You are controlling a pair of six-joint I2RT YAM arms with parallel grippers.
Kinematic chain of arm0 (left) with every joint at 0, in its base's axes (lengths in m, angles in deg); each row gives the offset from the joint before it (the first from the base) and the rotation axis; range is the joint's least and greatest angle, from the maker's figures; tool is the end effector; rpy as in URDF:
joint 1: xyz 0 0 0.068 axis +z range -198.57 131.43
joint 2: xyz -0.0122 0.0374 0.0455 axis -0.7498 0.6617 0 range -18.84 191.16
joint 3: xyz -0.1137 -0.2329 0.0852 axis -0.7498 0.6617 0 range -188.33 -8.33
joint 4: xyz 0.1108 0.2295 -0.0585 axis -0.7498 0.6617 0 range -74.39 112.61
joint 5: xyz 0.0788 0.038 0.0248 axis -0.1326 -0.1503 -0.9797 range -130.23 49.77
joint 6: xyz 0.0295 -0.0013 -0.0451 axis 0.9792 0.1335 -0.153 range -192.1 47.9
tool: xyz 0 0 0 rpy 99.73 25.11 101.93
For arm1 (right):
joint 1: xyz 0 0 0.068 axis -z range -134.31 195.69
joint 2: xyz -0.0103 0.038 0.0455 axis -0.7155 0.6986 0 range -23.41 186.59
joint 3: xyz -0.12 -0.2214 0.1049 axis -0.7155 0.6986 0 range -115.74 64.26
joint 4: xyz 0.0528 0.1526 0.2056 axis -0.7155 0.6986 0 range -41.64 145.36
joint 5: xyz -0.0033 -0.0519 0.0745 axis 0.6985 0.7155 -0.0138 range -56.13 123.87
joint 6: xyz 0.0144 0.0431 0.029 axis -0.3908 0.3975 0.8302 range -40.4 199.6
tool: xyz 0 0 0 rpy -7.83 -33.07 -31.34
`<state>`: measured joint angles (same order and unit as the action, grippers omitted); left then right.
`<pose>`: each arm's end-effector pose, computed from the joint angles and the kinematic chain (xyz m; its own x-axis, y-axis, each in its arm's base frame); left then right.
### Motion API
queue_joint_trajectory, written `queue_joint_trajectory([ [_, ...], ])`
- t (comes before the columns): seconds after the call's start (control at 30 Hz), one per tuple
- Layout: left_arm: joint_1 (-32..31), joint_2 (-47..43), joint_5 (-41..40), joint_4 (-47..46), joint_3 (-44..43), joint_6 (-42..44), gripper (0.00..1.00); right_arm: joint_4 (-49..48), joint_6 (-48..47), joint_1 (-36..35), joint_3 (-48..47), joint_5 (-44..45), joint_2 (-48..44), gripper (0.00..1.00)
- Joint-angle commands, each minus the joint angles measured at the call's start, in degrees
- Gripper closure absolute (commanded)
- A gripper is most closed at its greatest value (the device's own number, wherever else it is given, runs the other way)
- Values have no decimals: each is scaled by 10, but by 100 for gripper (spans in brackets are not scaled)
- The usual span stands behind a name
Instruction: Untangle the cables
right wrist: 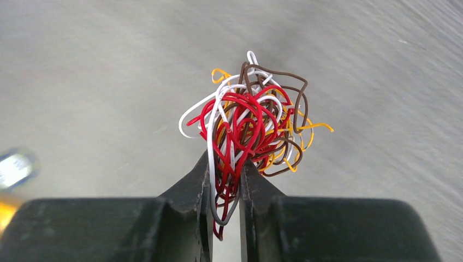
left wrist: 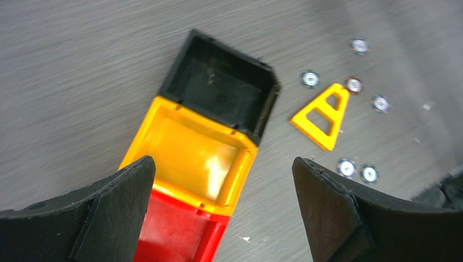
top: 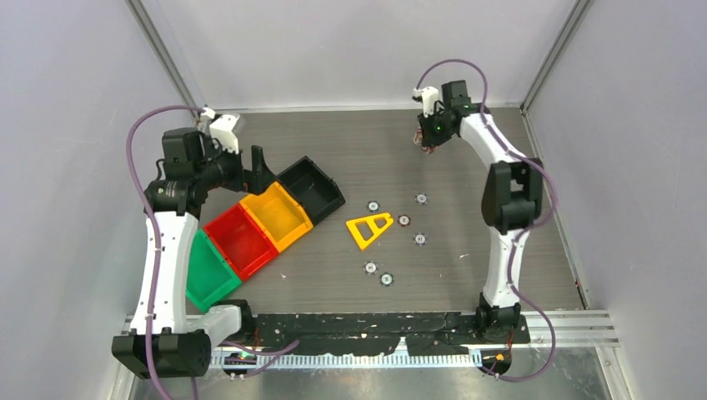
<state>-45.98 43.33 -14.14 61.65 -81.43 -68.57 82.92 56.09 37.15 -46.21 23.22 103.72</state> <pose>0.2131 -0.0061 0.3913 -0.5540 0.0302 -0.8320 0.3535 0.9133 -0.2022 0.4929 0.0806 0.2263 -0.6031 -0.4868 -0.6319 -0.5462 0.8294 -0.1177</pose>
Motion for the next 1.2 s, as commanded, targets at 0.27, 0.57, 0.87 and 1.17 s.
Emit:
queue_joint_trajectory([
  [0.27,-239,22,215,-249,50,86,1,298,-109,-48,172,-498,-376,94],
  [0.57,-409,123,161,-225,-5,157,3,268,-81,-143,263,-546,-458,94],
  [0.87,-437,152,159,-215,15,160,100,322,-118,-144,283,-523,-462,88],
  [1.17,-314,88,203,-211,113,137,100,250,-79,43,315,-340,-494,95],
])
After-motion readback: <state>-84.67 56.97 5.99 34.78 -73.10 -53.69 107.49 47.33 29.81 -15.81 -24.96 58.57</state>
